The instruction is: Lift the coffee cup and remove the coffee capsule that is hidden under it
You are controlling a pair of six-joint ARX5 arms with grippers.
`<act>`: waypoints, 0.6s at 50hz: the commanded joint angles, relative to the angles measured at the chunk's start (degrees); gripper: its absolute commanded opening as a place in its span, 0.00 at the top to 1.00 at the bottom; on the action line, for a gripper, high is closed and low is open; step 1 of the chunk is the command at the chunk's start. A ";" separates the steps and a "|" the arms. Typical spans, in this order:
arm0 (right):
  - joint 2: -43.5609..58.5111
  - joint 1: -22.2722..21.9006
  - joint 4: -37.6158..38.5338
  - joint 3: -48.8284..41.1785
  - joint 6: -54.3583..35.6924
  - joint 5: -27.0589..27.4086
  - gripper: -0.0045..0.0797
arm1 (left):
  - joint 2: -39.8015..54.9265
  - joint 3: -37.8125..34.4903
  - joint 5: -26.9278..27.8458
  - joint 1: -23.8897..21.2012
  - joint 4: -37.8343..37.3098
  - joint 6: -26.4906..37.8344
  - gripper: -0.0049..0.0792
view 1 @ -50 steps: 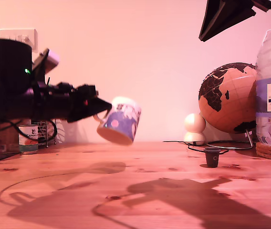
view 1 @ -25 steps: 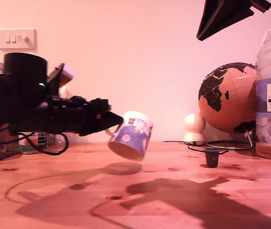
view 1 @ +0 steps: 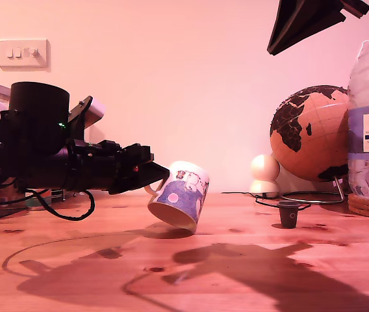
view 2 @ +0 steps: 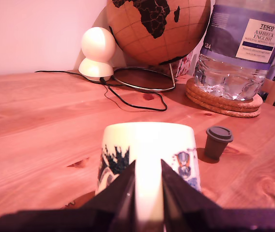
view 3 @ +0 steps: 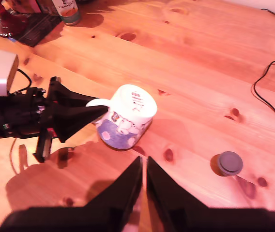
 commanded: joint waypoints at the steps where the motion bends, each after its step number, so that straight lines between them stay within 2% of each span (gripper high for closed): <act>1: -0.15 0.28 0.22 0.02 0.09 -0.24 0.96 | 0.46 0.96 0.11 -0.22 0.44 0.83 0.97; 30: -0.15 0.26 0.68 0.02 0.04 -0.24 0.96 | 0.46 0.96 0.59 -0.17 -8.61 3.30 0.97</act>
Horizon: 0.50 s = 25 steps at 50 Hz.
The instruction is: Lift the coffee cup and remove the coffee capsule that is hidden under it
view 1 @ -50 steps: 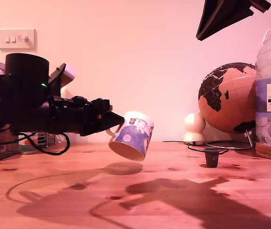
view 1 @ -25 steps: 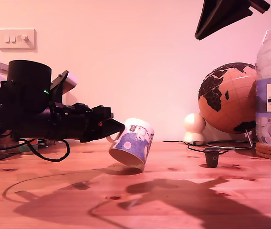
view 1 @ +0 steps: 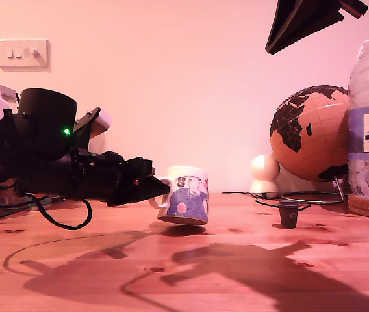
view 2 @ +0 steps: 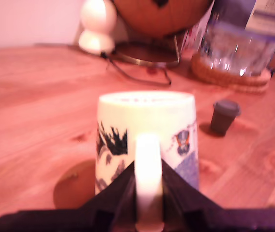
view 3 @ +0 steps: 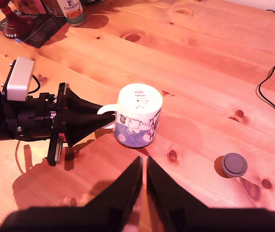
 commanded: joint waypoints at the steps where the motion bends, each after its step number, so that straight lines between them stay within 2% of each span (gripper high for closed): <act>1: -0.15 0.26 0.44 0.02 0.02 -0.20 0.96 | 0.48 -0.02 0.28 -0.17 -0.46 0.28 0.97; 25: -0.15 0.26 0.48 0.02 0.00 -0.20 0.96 | 0.44 -0.02 0.68 -0.07 -9.94 1.77 0.97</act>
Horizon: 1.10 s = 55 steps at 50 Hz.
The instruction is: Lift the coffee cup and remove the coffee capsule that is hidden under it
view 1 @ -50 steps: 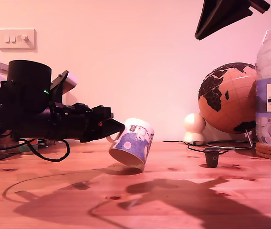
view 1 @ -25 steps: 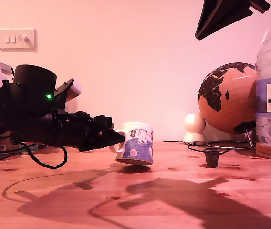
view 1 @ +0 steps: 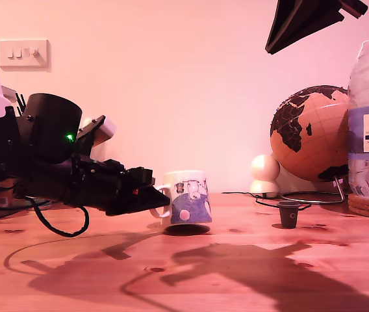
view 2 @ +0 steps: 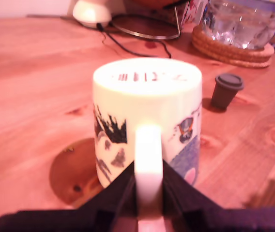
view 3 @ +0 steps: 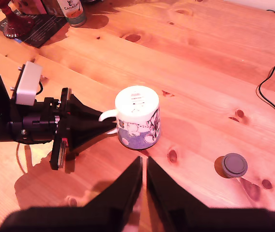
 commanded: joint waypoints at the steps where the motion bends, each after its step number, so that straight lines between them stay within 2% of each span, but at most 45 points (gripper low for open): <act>1: -0.15 0.26 0.48 0.02 0.02 -0.20 0.96 | 0.59 -0.74 -0.04 -0.07 -3.28 0.00 0.97; 17: -0.15 0.26 1.29 0.02 0.04 -0.20 0.96 | -1.55 -0.74 -0.31 -0.07 -11.19 4.72 0.97; 31: -0.15 0.26 1.42 0.02 0.07 -0.20 0.96 | -5.84 -0.74 -2.93 -0.07 -16.74 10.73 0.97; 43: -0.15 0.26 1.51 0.02 0.07 -0.63 0.96 | -6.51 -0.74 -6.43 -0.85 -20.09 18.40 0.97; 55: -0.15 0.26 1.57 0.02 0.07 -0.66 0.96 | -6.51 -0.59 -8.66 -3.39 -20.50 21.44 0.97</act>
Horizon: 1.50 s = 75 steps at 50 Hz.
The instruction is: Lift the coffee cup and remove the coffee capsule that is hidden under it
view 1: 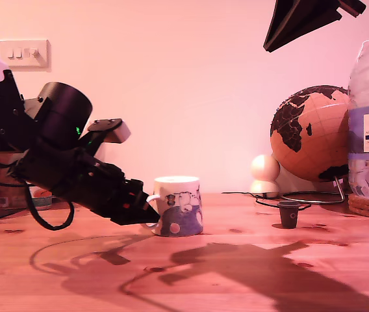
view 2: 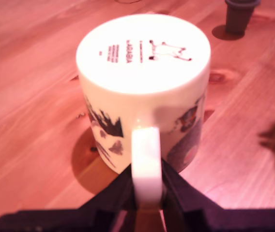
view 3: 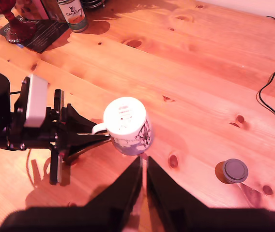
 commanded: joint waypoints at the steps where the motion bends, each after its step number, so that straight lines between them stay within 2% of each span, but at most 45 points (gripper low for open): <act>1: -0.15 0.26 0.48 0.02 0.04 -0.44 0.96 | 0.26 -1.09 -0.26 -1.36 -0.98 1.16 0.97; 10: -0.15 0.26 0.52 0.02 0.02 -0.44 0.96 | 0.26 -1.01 -0.48 -1.73 -1.07 1.11 0.97; 18: -0.15 0.26 0.50 0.02 0.02 -0.44 0.96 | 0.20 -0.76 -0.48 -1.70 -2.03 1.07 0.91; 45: -0.15 0.28 0.39 0.02 0.04 -1.88 0.96 | -3.52 1.09 -0.44 -0.37 -8.37 -0.24 0.90; 52: -0.15 0.28 0.28 0.02 0.07 -1.95 0.96 | -3.52 2.08 -0.42 -0.39 -10.08 -0.26 0.76; 61: -0.15 0.28 0.11 0.02 0.04 -1.95 0.96 | -3.52 3.15 -0.42 -0.39 -12.33 -0.24 0.72; 69: -0.15 0.28 0.11 0.02 0.04 -1.95 0.96 | -3.52 3.30 -0.44 -0.33 -12.59 -0.26 0.52; 75: -0.15 0.28 0.07 0.02 0.04 -1.95 0.96 | -3.56 4.07 -0.42 -0.35 -14.03 -0.26 0.48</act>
